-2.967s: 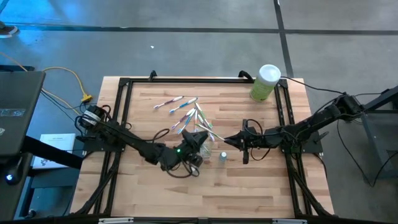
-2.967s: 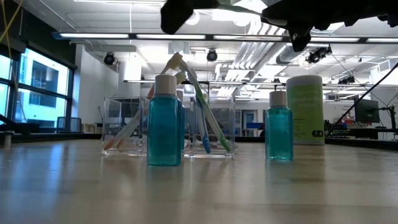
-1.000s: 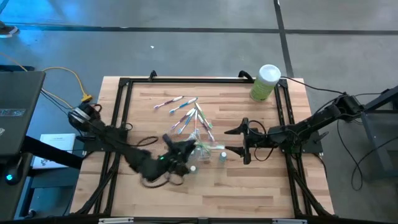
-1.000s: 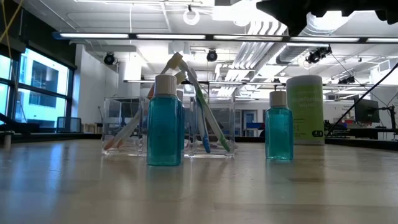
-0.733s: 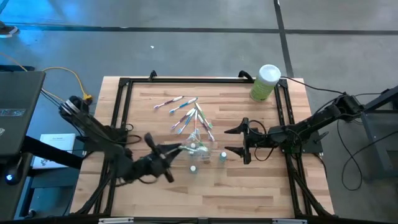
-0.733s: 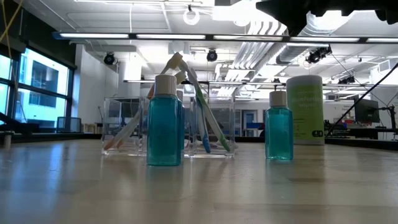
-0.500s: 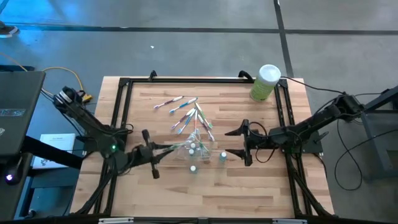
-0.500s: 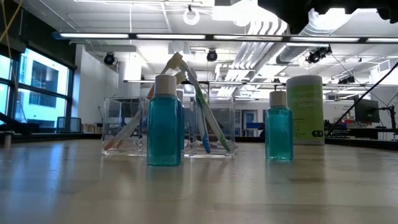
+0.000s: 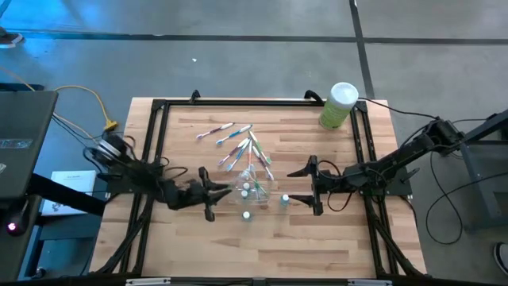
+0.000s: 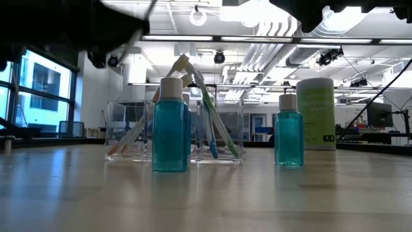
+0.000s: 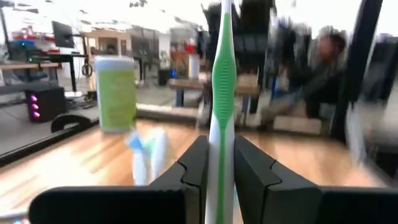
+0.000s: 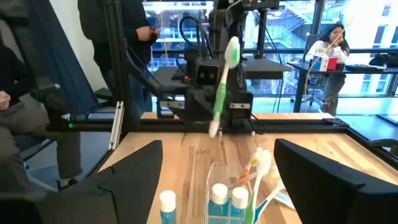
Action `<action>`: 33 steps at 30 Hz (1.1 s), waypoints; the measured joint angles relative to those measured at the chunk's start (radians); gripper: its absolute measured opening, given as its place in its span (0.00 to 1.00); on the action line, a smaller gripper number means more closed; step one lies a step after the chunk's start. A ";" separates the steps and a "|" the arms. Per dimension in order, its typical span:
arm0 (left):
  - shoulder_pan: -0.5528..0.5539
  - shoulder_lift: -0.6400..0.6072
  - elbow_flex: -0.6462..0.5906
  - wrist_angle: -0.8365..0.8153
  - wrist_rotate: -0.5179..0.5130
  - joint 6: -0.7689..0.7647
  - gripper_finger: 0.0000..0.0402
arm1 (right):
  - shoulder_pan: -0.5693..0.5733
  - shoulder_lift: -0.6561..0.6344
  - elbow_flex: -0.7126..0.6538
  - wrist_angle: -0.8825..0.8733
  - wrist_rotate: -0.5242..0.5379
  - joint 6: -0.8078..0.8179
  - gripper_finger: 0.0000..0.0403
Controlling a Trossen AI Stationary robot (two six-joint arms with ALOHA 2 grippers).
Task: Pick & Place toothbrushing station
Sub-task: Put the green toothbrush into the transparent organizer
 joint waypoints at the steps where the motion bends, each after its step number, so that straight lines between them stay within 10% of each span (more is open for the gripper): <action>1: 0.000 0.022 0.006 -0.012 0.000 0.008 0.11 | 0.000 0.000 0.000 0.001 0.000 0.000 0.75; 33: 0.083 0.211 -0.047 0.003 0.038 -0.258 0.11 | -0.001 0.000 0.000 -0.027 -0.034 -0.003 0.75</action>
